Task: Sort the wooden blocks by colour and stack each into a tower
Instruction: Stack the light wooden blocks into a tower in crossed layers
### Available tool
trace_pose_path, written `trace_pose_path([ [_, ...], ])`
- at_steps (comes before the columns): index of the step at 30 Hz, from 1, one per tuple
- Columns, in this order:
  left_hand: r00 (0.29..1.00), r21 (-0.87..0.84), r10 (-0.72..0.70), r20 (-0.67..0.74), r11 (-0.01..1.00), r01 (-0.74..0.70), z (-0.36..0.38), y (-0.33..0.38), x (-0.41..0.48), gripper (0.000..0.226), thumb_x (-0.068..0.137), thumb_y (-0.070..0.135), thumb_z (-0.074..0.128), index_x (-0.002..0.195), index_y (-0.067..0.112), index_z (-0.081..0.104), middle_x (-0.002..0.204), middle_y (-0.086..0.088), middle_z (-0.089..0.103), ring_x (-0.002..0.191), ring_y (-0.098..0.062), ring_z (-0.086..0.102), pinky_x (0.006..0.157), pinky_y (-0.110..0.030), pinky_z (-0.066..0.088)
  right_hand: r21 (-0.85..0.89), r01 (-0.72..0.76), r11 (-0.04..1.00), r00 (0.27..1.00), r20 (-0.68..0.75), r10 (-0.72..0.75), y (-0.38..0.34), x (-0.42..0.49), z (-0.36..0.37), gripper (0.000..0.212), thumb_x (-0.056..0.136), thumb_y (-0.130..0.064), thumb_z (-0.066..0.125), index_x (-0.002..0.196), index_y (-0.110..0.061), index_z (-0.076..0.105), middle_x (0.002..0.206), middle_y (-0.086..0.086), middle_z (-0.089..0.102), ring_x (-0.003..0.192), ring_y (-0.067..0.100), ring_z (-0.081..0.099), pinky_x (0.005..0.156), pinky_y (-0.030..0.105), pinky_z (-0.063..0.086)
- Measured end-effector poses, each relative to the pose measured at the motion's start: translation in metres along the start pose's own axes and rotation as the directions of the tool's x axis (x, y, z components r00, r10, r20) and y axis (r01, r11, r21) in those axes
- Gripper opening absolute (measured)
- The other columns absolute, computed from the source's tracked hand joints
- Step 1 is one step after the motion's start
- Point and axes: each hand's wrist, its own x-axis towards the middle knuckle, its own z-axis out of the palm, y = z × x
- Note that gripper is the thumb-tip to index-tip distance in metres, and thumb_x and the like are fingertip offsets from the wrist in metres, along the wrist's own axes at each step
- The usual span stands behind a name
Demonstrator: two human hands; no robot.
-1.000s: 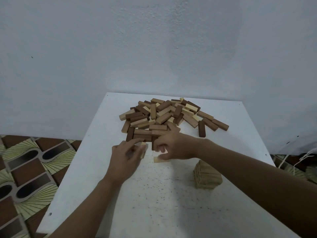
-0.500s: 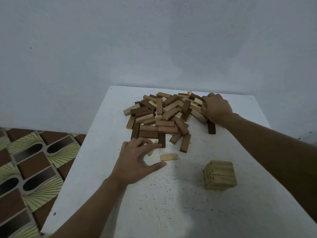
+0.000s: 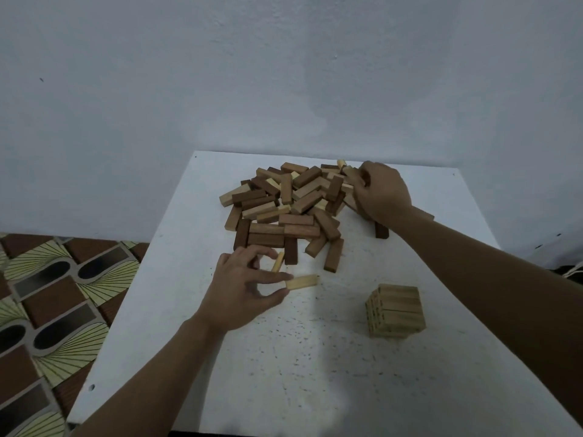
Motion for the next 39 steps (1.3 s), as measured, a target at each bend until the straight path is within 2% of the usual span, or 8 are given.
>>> trace_pose_path([
  [4, 1.000, -0.022, -0.026, -0.009, 0.999, 0.026, 0.001, 0.001, 0.001, 0.030, 0.079, 0.060, 0.072, 0.108, 0.052, 0.075, 0.121, 0.027, 0.058, 0.097, -0.004, 0.049, 0.083, -0.030, 0.033, 0.036, 0.000, 0.999, 0.998, 0.056, -0.003, -0.012, -0.015, -0.004, 0.024, 0.096, -0.034, 0.056, 0.086, -0.012, 0.059, 0.077, 0.003, 0.059, 0.072, 0.023, 0.054, 0.064, 0.037, 0.047],
  [8, 0.996, -0.076, -0.064, -0.054, 0.995, 0.060, 0.002, 0.003, 0.000, 0.027, 0.074, 0.053, 0.077, 0.101, 0.047, 0.078, 0.112, 0.029, 0.064, 0.097, -0.004, 0.054, 0.081, -0.034, 0.037, 0.137, 0.080, 0.987, 0.967, 0.229, -0.110, -0.039, -0.034, -0.032, 0.020, 0.097, -0.033, 0.059, 0.089, -0.016, 0.064, 0.076, -0.008, 0.059, 0.070, 0.009, 0.051, 0.061, 0.027, 0.040],
  [14, 0.990, -0.116, -0.132, -0.054, 0.985, 0.125, 0.001, 0.006, -0.002, 0.030, 0.071, 0.049, 0.079, 0.098, 0.036, 0.080, 0.105, 0.027, 0.065, 0.102, -0.003, 0.058, 0.086, -0.043, 0.045, 0.091, 0.376, 0.922, 0.638, 0.697, -0.329, -0.088, -0.078, -0.067, 0.022, 0.096, -0.020, 0.060, 0.116, -0.017, 0.070, 0.107, -0.004, 0.065, 0.099, 0.012, 0.058, 0.092, 0.030, 0.048],
  [18, 0.987, -0.142, -0.144, -0.067, 0.981, 0.134, 0.001, 0.013, -0.009, 0.025, 0.073, 0.041, 0.082, 0.094, 0.028, 0.078, 0.099, 0.021, 0.065, 0.094, -0.005, 0.062, 0.085, -0.047, 0.049, -0.015, 0.493, 0.870, 0.517, 0.809, -0.279, -0.105, -0.109, -0.055, 0.019, 0.096, -0.018, 0.061, 0.115, -0.019, 0.067, 0.101, -0.007, 0.049, 0.094, 0.011, 0.050, 0.079, 0.024, 0.041],
  [24, 0.978, -0.134, -0.143, -0.150, 0.983, 0.123, 0.004, 0.026, -0.031, 0.021, 0.077, 0.038, 0.084, 0.093, 0.027, 0.076, 0.093, 0.016, 0.064, 0.082, -0.011, 0.062, 0.074, -0.048, 0.051, -0.108, 0.519, 0.848, 0.604, 0.748, -0.275, -0.122, -0.140, -0.034, 0.021, 0.096, -0.004, 0.054, 0.114, -0.012, 0.062, 0.108, 0.008, 0.059, 0.096, 0.021, 0.057, 0.084, 0.032, 0.053],
  [29, 0.973, -0.134, -0.149, -0.178, 0.983, 0.126, -0.001, 0.033, -0.054, 0.025, 0.078, 0.037, 0.081, 0.100, 0.026, 0.078, 0.095, 0.016, 0.063, 0.083, -0.011, 0.065, 0.074, -0.044, 0.052, -0.103, 0.418, 0.903, 0.717, 0.648, -0.258, -0.126, -0.160, -0.015, 0.016, 0.092, 0.004, 0.050, 0.096, -0.012, 0.050, 0.099, 0.008, 0.048, 0.090, 0.023, 0.052, 0.075, 0.031, 0.045],
  [35, 0.963, -0.244, -0.204, -0.174, 0.957, 0.158, -0.014, 0.042, -0.068, 0.041, 0.083, 0.014, 0.081, 0.120, 0.026, 0.068, 0.094, 0.015, 0.064, 0.089, -0.014, 0.061, 0.076, -0.025, 0.050, 0.084, 0.151, 0.985, 0.868, 0.465, -0.173, -0.119, -0.186, 0.002, 0.051, 0.086, -0.002, 0.064, 0.134, -0.006, 0.047, 0.124, 0.010, 0.050, 0.105, 0.024, 0.053, 0.081, 0.026, 0.047],
  [39, 0.983, -0.158, -0.184, 0.018, 0.970, 0.184, -0.021, 0.020, -0.063, 0.070, 0.083, 0.032, 0.083, 0.146, 0.026, 0.052, 0.105, 0.019, 0.059, 0.095, -0.011, 0.056, 0.082, -0.026, 0.047, 0.204, 0.129, 0.970, 0.895, 0.397, -0.203, -0.115, -0.200, 0.007, 0.060, 0.082, -0.002, 0.068, 0.138, 0.000, 0.047, 0.129, 0.015, 0.052, 0.116, 0.030, 0.049, 0.095, 0.035, 0.048],
])
